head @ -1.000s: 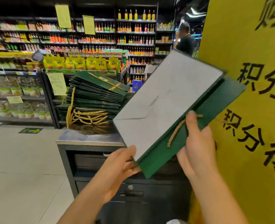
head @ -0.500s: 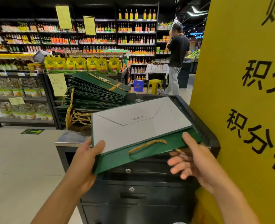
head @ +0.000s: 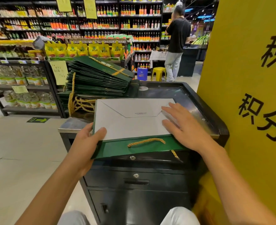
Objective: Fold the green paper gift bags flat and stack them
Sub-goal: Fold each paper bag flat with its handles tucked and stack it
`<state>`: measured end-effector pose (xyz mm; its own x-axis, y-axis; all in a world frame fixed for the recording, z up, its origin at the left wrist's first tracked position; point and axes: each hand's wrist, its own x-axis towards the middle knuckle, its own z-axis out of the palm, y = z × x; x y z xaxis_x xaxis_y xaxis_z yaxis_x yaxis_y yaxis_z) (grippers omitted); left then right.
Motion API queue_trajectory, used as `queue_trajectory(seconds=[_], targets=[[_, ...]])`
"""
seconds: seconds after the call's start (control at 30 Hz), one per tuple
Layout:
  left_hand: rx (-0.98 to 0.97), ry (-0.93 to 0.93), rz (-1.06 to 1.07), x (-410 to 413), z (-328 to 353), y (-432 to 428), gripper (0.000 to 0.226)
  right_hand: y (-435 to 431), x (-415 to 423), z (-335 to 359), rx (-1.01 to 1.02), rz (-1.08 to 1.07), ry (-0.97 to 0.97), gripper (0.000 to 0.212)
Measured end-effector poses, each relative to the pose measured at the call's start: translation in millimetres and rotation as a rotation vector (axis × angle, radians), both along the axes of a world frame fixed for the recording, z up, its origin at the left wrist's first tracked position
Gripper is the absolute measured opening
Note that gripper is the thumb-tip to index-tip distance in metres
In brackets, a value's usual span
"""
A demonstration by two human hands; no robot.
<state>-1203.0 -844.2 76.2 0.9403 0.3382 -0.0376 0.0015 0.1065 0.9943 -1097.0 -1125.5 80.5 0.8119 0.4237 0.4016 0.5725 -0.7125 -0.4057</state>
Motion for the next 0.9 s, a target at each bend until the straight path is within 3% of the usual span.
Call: queue_trajectory(seconds=[0.1, 0.17, 0.23, 0.3, 0.33, 0.4, 0.47, 0.53, 0.67, 0.77, 0.9], targets=[[0.198, -0.003, 0.058, 1, -2, -1, 0.030, 4, 4, -10, -0.125, -0.043, 0.032, 0.051], [0.410, 0.010, 0.115, 1, -4, 1, 0.045, 5, 4, -10, -0.143, -0.053, 0.031, 0.051], [0.786, -0.004, 0.235, 2, -5, 1, 0.057, 4, 4, -12, -0.162, -0.055, 0.007, 0.052], [1.137, -0.142, 0.370, 0, 0, -6, 0.054, 3, 4, -13, -0.170, -0.064, -0.015, 0.052], [1.178, -0.249, 0.340, 1, 4, -12, 0.046, 4, 4, -13, -0.170, -0.066, -0.022, 0.051], [1.103, -0.389, 0.054, 5, 14, -31, 0.030, 4, 5, -13, -0.159, -0.065, -0.020, 0.050], [1.087, -0.389, -0.256, 12, 21, -54, 0.030, 4, 5, -13, -0.151, -0.065, -0.025, 0.049], [1.215, -0.371, -0.428, 25, 21, -72, 0.038, 4, 5, -14, -0.156, -0.071, -0.033, 0.049], [1.373, -0.358, -0.469, 42, 16, -87, 0.030, 4, 3, -12, -0.162, -0.078, -0.031, 0.049], [1.345, -0.384, -0.444, 47, 16, -85, 0.014, 5, 4, -13, -0.164, -0.077, -0.031, 0.049], [1.227, -0.398, -0.461, 49, 11, -79, 0.012, 6, 7, -16, -0.171, -0.070, -0.031, 0.049]])
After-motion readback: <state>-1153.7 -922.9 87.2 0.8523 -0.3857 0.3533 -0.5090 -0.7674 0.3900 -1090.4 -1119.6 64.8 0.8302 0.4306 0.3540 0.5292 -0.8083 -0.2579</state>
